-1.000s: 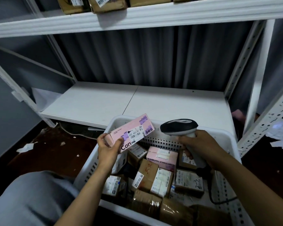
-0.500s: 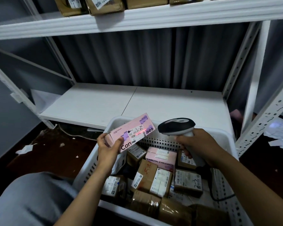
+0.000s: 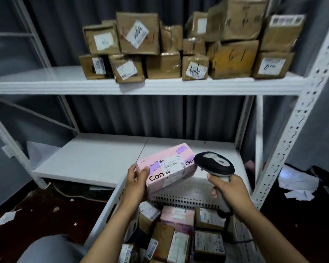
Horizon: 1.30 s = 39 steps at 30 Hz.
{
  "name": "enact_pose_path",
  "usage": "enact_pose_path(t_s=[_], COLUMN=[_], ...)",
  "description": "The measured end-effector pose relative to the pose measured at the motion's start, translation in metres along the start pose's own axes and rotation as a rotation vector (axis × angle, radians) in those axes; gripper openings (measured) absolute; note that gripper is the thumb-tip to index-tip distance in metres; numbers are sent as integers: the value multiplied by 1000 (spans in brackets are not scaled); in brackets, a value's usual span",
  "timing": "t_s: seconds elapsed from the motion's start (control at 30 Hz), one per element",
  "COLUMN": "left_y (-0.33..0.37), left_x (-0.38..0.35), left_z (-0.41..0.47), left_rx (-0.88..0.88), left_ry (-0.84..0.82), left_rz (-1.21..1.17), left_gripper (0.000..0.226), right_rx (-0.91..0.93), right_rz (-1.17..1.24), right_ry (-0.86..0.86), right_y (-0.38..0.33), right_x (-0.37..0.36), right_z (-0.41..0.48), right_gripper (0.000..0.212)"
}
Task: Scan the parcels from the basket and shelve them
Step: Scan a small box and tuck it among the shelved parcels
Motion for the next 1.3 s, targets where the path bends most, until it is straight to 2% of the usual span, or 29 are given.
enact_pose_path(t_s=[0.17, 0.33, 0.47, 0.53, 0.6, 0.7, 0.83, 0.97, 1.07, 1.17, 1.3], left_y=[69, 117, 143, 151, 159, 176, 192, 205, 217, 232, 251], left_x=[-23, -8, 21, 39, 63, 105, 158, 207, 234, 249, 250], left_z=[-17, -26, -30, -28, -20, -7, 3, 15, 34, 56, 89], left_rx=[-30, -28, -68, -97, -164, -286, -356, -360, -360, -333, -361], left_ry=[-162, -259, -491, -545, -459, -208, 17, 305, 489, 620, 708], left_rz=[-39, -73, -108, -57, 101, 244, 207, 103, 115, 179, 175], left_gripper=[18, 26, 61, 75, 83, 66, 58, 70, 77, 85, 83], right_rx=[115, 180, 235, 251, 272, 296, 329, 363, 388, 387, 401], right_rz=[80, 197, 245, 252, 240, 159, 85, 55, -8, -39, -49], right_ry=[78, 100, 113, 106, 99, 56, -43, -74, -78, -68, -18], right_y=[-58, -116, -157, -175, -192, -213, -247, -281, -300, -312, -323], right_x=[13, 6, -20, -38, -60, -98, -155, -203, -228, -242, -253], right_z=[-7, -18, -22, -21, -19, -15, -16, -14, -4, 7, 23], right_gripper=[9, 8, 8, 8, 11, 17, 20, 20, 23, 24, 14])
Point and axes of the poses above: each hand's wrist, its own z-axis towards the middle knuckle, its own x-axis out of the back of the hand, y = z × x, the point moved 4 cm from there along z, towards the middle knuckle, and after that the axes turned 1 degree about y, right-handed, at the moved point
